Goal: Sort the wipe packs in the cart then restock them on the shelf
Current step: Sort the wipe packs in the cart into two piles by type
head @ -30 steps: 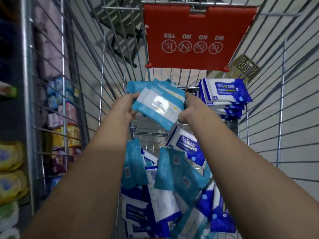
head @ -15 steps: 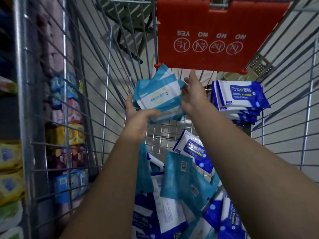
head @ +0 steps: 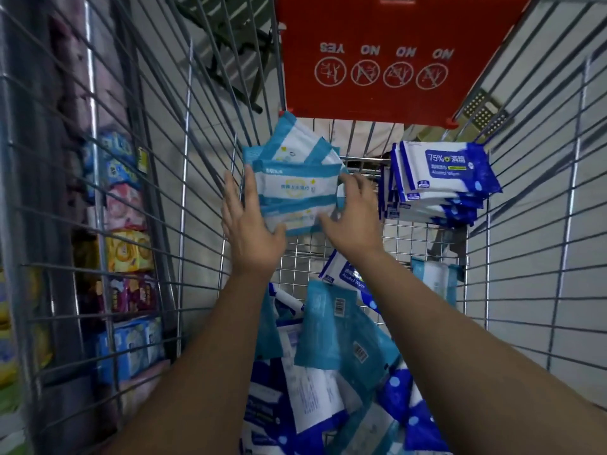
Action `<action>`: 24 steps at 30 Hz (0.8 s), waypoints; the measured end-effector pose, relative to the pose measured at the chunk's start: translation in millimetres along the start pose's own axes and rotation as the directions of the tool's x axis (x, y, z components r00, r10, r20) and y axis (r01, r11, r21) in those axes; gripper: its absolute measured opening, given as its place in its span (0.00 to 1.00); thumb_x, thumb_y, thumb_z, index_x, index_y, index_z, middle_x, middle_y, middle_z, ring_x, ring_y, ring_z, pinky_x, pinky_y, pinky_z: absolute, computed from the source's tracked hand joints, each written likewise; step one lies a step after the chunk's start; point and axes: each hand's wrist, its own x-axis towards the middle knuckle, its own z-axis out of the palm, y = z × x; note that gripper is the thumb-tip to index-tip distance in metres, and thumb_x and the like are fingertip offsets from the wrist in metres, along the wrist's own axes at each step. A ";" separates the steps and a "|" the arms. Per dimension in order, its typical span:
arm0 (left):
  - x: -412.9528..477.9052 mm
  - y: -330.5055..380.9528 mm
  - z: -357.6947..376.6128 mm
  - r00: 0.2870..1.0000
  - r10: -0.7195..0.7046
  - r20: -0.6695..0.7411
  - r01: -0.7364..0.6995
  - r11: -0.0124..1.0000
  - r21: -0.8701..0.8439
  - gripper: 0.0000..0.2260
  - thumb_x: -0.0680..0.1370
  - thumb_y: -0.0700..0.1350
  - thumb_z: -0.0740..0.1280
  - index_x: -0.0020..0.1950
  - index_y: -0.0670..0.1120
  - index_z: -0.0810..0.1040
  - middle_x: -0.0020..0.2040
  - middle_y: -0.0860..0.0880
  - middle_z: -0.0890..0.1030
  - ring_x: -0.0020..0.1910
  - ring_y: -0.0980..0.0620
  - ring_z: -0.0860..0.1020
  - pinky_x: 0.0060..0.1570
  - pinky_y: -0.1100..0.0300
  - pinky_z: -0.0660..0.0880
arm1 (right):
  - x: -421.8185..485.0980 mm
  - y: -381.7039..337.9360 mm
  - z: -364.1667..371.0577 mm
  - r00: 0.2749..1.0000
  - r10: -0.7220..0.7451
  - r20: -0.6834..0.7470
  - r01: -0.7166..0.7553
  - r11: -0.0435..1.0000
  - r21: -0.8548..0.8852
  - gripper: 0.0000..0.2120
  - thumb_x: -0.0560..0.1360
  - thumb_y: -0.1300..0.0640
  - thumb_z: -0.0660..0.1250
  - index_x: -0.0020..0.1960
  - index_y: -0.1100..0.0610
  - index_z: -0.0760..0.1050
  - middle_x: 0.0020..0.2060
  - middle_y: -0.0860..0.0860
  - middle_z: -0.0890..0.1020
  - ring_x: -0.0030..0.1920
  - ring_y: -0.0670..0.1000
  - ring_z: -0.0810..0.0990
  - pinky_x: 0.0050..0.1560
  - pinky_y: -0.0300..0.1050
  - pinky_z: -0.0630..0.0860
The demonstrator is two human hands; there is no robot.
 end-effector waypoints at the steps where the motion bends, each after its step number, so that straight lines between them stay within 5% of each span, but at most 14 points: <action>1: -3.2 -0.5 -1.2 0.999 0.047 0.011 -0.048 0.995 0.082 0.47 0.68 0.38 0.73 0.78 0.50 0.46 0.78 0.43 0.45 0.76 0.41 0.50 0.72 0.43 0.51 | -6.1 2.3 0.4 0.999 0.010 0.049 -0.010 1.000 0.004 0.35 0.71 0.60 0.70 0.74 0.53 0.59 0.70 0.56 0.64 0.68 0.56 0.66 0.64 0.56 0.70; 4: -6.4 -2.7 -1.5 0.973 0.192 0.126 -0.222 0.925 0.308 0.47 0.70 0.40 0.73 0.78 0.53 0.43 0.78 0.44 0.43 0.76 0.42 0.49 0.73 0.44 0.50 | -22.4 10.5 1.9 0.985 -0.031 0.169 0.036 0.999 -0.023 0.44 0.73 0.63 0.69 0.77 0.46 0.45 0.69 0.54 0.64 0.60 0.55 0.74 0.51 0.47 0.73; 7: -2.7 -4.3 -2.3 0.941 0.157 0.299 -0.269 0.883 0.383 0.42 0.74 0.42 0.70 0.78 0.53 0.44 0.79 0.45 0.46 0.75 0.44 0.55 0.74 0.47 0.51 | -35.9 22.4 0.9 0.981 -0.026 0.192 0.052 0.990 -0.131 0.46 0.74 0.64 0.68 0.77 0.44 0.39 0.69 0.54 0.65 0.53 0.55 0.78 0.42 0.46 0.73; 12: 4.6 -3.3 -8.0 0.953 0.137 0.269 -0.219 0.927 0.303 0.46 0.69 0.44 0.73 0.78 0.47 0.46 0.78 0.44 0.51 0.75 0.44 0.54 0.72 0.47 0.50 | -52.7 49.4 -11.8 0.959 0.162 0.234 -0.025 0.867 -0.498 0.30 0.75 0.54 0.66 0.73 0.57 0.58 0.68 0.58 0.67 0.66 0.59 0.68 0.61 0.51 0.68; 15: -7.7 0.2 -7.6 0.969 0.201 0.144 -0.237 0.923 0.302 0.40 0.69 0.43 0.72 0.75 0.42 0.55 0.73 0.40 0.61 0.71 0.42 0.60 0.69 0.46 0.57 | -62.1 56.8 -19.2 0.924 0.247 0.293 -0.013 0.785 -0.620 0.32 0.75 0.44 0.65 0.72 0.59 0.60 0.69 0.57 0.66 0.69 0.59 0.65 0.67 0.53 0.63; 17: -20.6 2.7 -3.0 0.892 0.423 0.157 -0.451 0.835 0.315 0.28 0.68 0.39 0.71 0.66 0.42 0.66 0.61 0.41 0.71 0.60 0.42 0.69 0.60 0.49 0.64 | -65.4 57.6 -21.8 0.921 0.236 0.310 0.019 0.768 -0.641 0.33 0.75 0.46 0.66 0.73 0.59 0.59 0.70 0.57 0.65 0.69 0.58 0.64 0.68 0.53 0.61; 19: -32.3 8.0 5.1 0.785 0.494 0.374 -0.602 0.752 0.268 0.17 0.70 0.40 0.69 0.58 0.44 0.71 0.53 0.45 0.73 0.54 0.44 0.72 0.54 0.52 0.66 | -65.3 56.5 -23.5 0.915 0.250 0.316 0.011 0.769 -0.640 0.30 0.74 0.52 0.68 0.71 0.59 0.59 0.67 0.59 0.68 0.67 0.59 0.68 0.64 0.53 0.65; 21: -43.6 11.4 15.9 0.720 0.420 0.553 -0.604 0.772 0.200 0.16 0.73 0.46 0.69 0.58 0.45 0.72 0.55 0.47 0.73 0.57 0.46 0.72 0.55 0.54 0.69 | -64.7 52.0 -27.9 0.910 0.251 0.331 -0.027 0.832 -0.555 0.23 0.75 0.56 0.67 0.65 0.57 0.61 0.59 0.58 0.76 0.55 0.58 0.76 0.50 0.50 0.69; 24: -52.3 22.9 24.9 0.769 0.313 0.558 -0.388 0.921 0.017 0.29 0.70 0.50 0.74 0.66 0.44 0.67 0.61 0.46 0.72 0.60 0.48 0.71 0.58 0.56 0.68 | -63.8 39.4 -47.7 0.926 0.167 0.339 -0.038 0.934 -0.355 0.13 0.74 0.60 0.66 0.56 0.54 0.66 0.49 0.57 0.79 0.45 0.58 0.77 0.39 0.46 0.69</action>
